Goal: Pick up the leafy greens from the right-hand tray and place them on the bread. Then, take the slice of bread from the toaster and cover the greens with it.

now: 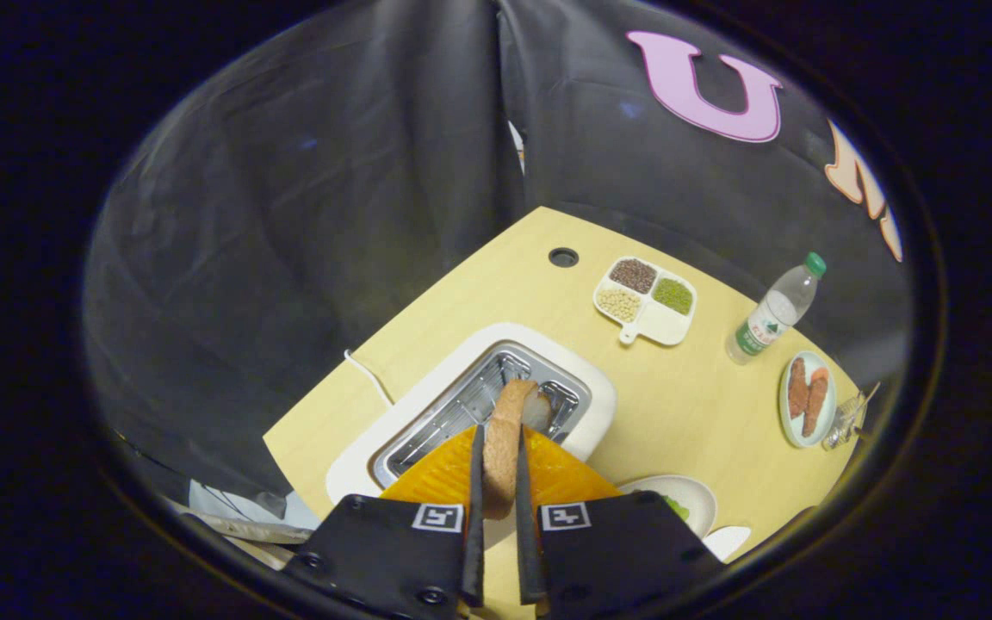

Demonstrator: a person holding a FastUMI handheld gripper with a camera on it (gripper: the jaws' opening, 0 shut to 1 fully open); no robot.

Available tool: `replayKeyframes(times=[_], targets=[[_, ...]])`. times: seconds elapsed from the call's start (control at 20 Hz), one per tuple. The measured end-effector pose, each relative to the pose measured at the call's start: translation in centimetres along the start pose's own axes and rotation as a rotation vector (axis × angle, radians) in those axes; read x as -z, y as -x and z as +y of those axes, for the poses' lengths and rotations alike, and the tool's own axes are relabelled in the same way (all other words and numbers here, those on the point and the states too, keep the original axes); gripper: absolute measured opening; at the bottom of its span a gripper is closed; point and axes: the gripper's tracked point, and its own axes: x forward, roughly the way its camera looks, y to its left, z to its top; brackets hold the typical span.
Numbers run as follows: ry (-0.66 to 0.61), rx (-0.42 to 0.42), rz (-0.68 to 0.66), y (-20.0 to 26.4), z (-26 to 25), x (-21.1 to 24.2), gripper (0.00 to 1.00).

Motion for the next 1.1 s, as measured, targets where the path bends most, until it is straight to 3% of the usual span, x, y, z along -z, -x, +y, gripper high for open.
replayKeyframes(times=[0.2,0.4,0.7,1.1], targets=[[-0.067,-0.025,-0.044,1.4,0.4,-0.9,0.07],[-0.097,-0.053,-0.116,3.6,0.0,-1.7,0.07],[-0.29,-0.095,-0.209,6.4,-2.5,-1.9,0.07],[-0.384,-0.108,-0.301,9.8,-5.4,-1.6,0.07]])
